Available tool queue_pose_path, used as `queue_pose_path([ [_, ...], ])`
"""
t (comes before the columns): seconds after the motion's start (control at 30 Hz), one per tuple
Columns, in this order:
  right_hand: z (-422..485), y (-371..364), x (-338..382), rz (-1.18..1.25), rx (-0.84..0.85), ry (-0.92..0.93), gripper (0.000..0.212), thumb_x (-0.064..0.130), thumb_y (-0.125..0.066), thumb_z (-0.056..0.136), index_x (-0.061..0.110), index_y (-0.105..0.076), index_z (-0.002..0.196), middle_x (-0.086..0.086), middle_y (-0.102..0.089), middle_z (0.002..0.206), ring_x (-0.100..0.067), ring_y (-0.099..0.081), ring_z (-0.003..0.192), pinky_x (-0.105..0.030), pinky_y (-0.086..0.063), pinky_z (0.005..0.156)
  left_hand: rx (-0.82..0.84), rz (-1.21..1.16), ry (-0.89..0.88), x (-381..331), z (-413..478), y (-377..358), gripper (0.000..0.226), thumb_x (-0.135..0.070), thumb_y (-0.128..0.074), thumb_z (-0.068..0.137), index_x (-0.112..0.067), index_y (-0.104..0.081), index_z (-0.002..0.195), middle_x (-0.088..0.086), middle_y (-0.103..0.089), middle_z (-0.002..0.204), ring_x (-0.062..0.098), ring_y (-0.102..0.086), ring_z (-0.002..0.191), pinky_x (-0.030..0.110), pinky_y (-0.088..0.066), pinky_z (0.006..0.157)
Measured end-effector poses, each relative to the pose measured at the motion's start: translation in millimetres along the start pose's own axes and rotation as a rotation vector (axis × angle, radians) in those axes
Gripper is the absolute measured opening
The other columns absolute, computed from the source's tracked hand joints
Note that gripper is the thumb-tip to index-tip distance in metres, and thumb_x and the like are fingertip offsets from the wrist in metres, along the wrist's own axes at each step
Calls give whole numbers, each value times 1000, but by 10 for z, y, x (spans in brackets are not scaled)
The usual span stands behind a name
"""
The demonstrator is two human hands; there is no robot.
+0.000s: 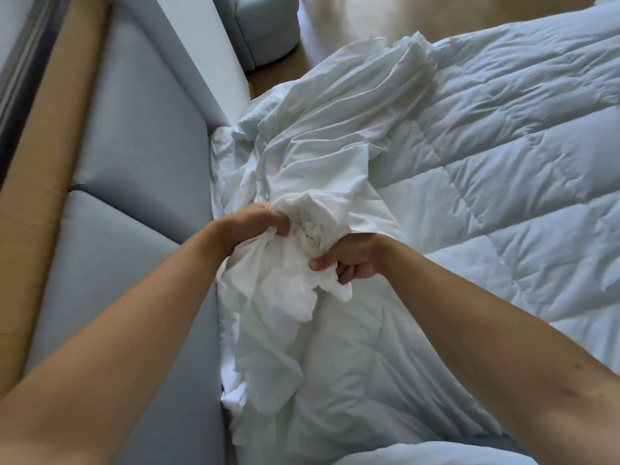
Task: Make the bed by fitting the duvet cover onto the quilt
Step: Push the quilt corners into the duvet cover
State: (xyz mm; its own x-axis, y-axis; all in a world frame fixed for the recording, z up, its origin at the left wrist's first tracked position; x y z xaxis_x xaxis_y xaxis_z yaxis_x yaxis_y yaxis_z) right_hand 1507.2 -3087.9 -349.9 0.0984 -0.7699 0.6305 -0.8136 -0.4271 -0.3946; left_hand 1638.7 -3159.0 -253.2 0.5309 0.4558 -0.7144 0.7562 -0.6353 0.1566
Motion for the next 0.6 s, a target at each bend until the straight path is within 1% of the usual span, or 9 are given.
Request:
queue_pose_path([
  [0.07, 33, -45, -23, 0, 16, -39, 37, 11, -88, 69, 15, -62, 95, -5, -48, 87, -11, -25, 64, -18, -22, 41, -37, -5, -15, 8, 54, -46, 59, -17, -70, 48, 6, -68, 103, 18, -69, 91, 34, -65, 85, 44, -55, 85],
  [0.17, 82, -105, -34, 38, 6, -7, 27, 4, -83, 76, 18, -64, 88, 3, -50, 74, -8, -26, 60, -17, -22, 41, -77, -40, -36, 4, 98, -121, 34, -15, -62, 59, -2, -64, 91, 9, -67, 76, 29, -63, 76, 33, -56, 68],
  [0.23, 90, -149, -102, 73, 7, 7, 25, 3, -81, 78, 17, -64, 87, 3, -48, 72, -8, -27, 59, -17, -20, 42, -78, -1, -5, 23, 65, -108, 32, -18, -63, 61, -2, -65, 88, 13, -69, 83, 35, -65, 82, 39, -56, 77],
  [0.27, 80, -158, -140, 97, 12, 6, 23, 3, -81, 78, 17, -65, 85, 2, -48, 72, -8, -27, 58, -17, -18, 42, -71, 33, 29, 65, 42, -69, 37, -19, -65, 62, -1, -69, 94, 17, -72, 92, 40, -67, 89, 43, -56, 86],
  [0.33, 52, -92, -184, 184, -9, 8, 17, 7, -80, 73, 18, -67, 73, 2, -47, 65, -7, -27, 51, -17, -15, 39, 31, 33, 210, 262, -23, -14, 51, -23, -71, 64, -4, -73, 112, 22, -72, 111, 43, -68, 105, 48, -55, 96],
  [0.4, 19, 34, -149, 303, -63, 44, 15, 11, -76, 67, 17, -62, 68, 3, -39, 58, -7, -24, 44, -17, -15, 35, 211, 34, 356, 380, -141, -99, 48, -26, -79, 63, -12, -78, 108, 20, -73, 112, 37, -71, 100, 44, -59, 85],
  [0.47, -4, 103, -47, 334, -80, 99, 12, 11, -73, 66, 15, -62, 70, 2, -38, 58, -8, -25, 42, -17, -18, 32, 335, 75, 364, 400, -171, -200, 45, -22, -84, 57, -12, -80, 101, 20, -74, 109, 33, -73, 92, 40, -60, 75],
  [0.53, -18, 125, 74, 312, -82, 143, 8, 10, -71, 65, 18, -68, 63, 3, -41, 56, -8, -26, 41, -18, -21, 31, 365, 65, 306, 367, -163, -278, 48, -11, -83, 60, -7, -77, 108, 24, -71, 114, 37, -72, 97, 42, -60, 78],
  [0.6, -20, 142, 171, 283, -79, 160, 14, 10, -71, 61, 22, -70, 55, 5, -43, 54, -7, -27, 41, -18, -20, 32, 370, -29, 248, 344, -164, -302, 44, 1, -74, 69, -3, -74, 113, 27, -68, 119, 41, -70, 103, 45, -60, 81],
])
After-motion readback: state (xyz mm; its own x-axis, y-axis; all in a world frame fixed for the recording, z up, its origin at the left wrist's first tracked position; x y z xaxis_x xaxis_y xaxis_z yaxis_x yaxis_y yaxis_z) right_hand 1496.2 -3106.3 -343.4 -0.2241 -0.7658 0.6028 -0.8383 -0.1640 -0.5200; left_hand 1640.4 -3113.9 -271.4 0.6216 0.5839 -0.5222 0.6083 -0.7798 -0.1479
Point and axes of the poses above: each hand's wrist, its own z-axis towards the middle knuckle, its own y-axis out of the back of the hand, x = y × z, the point moved 7 cm from there along z, towards the middle knuckle
